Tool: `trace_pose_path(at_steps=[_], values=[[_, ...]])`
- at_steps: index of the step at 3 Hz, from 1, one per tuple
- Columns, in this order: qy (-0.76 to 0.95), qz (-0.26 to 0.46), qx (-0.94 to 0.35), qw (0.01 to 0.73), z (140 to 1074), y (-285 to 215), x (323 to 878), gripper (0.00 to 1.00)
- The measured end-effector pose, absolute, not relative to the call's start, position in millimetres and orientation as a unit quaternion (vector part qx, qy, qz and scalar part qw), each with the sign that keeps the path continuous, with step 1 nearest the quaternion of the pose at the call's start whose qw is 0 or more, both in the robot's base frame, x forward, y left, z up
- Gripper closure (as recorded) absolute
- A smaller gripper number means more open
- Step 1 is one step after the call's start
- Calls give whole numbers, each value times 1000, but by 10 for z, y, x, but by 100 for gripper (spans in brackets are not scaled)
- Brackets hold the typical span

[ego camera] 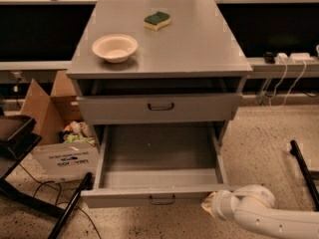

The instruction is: Close middle drawer

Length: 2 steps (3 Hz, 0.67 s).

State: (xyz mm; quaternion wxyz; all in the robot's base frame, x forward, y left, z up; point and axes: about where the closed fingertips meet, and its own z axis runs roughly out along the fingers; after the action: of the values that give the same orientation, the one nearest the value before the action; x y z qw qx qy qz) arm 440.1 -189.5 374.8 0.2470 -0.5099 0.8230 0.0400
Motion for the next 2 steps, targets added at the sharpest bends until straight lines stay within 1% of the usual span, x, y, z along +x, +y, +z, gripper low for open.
trace_pose_path(at_steps=[1, 2], values=[[823, 40, -510, 247, 3749, -1894, 4403, 100], [819, 48, -500, 278, 3797, -1768, 4600, 100]])
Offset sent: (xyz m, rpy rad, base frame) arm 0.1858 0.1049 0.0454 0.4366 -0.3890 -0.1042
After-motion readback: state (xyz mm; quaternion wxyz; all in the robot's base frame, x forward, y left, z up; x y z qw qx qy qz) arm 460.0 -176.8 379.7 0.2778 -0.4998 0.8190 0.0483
